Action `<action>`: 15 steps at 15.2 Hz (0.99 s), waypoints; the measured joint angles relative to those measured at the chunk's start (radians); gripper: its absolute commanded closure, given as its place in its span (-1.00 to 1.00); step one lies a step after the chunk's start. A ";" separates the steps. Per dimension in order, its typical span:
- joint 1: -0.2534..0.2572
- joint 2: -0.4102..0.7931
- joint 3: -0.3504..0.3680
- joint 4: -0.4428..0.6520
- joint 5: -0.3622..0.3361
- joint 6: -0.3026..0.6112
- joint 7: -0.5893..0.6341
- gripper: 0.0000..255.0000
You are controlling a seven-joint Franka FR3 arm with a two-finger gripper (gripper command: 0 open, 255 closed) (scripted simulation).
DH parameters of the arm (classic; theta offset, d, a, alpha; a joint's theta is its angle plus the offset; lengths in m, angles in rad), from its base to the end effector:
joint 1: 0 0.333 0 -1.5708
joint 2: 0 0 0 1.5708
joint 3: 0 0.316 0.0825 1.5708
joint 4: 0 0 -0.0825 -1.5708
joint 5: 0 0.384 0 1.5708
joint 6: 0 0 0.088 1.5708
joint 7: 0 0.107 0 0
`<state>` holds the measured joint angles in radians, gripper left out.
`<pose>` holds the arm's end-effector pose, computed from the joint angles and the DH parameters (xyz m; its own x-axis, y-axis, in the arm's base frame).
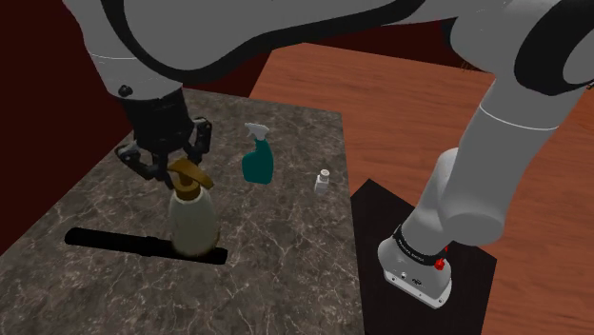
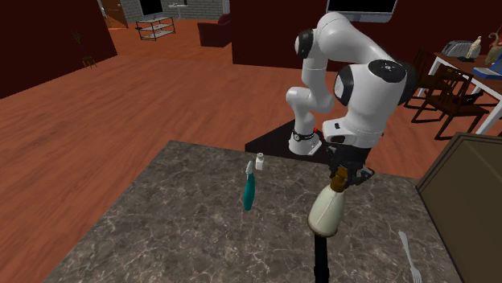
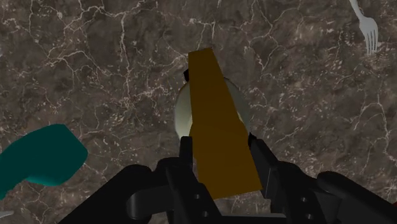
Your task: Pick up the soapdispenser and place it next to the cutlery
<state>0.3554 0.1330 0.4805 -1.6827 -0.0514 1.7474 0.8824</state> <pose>0.4117 0.4285 0.5178 0.9983 -0.0388 -0.0423 -0.0374 -0.9987 0.0337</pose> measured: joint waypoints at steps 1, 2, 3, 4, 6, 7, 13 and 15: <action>0.011 0.003 0.008 0.010 -0.001 -0.008 0.019 1.00; 0.026 0.006 0.018 0.013 -0.003 -0.008 0.044 1.00; 0.040 0.007 0.028 0.008 -0.004 -0.002 0.068 1.00; 0.051 0.007 0.036 0.005 -0.003 -0.001 0.088 1.00; 0.082 0.024 0.056 0.026 -0.012 -0.007 0.138 1.00; 0.095 0.028 0.065 0.028 -0.014 -0.006 0.160 1.00; 0.203 0.116 0.114 0.141 -0.063 -0.046 0.315 1.00; 0.247 0.157 0.127 0.182 -0.085 -0.054 0.368 1.00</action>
<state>0.6022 0.2900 0.6072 -1.5004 -0.1366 1.6933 1.2506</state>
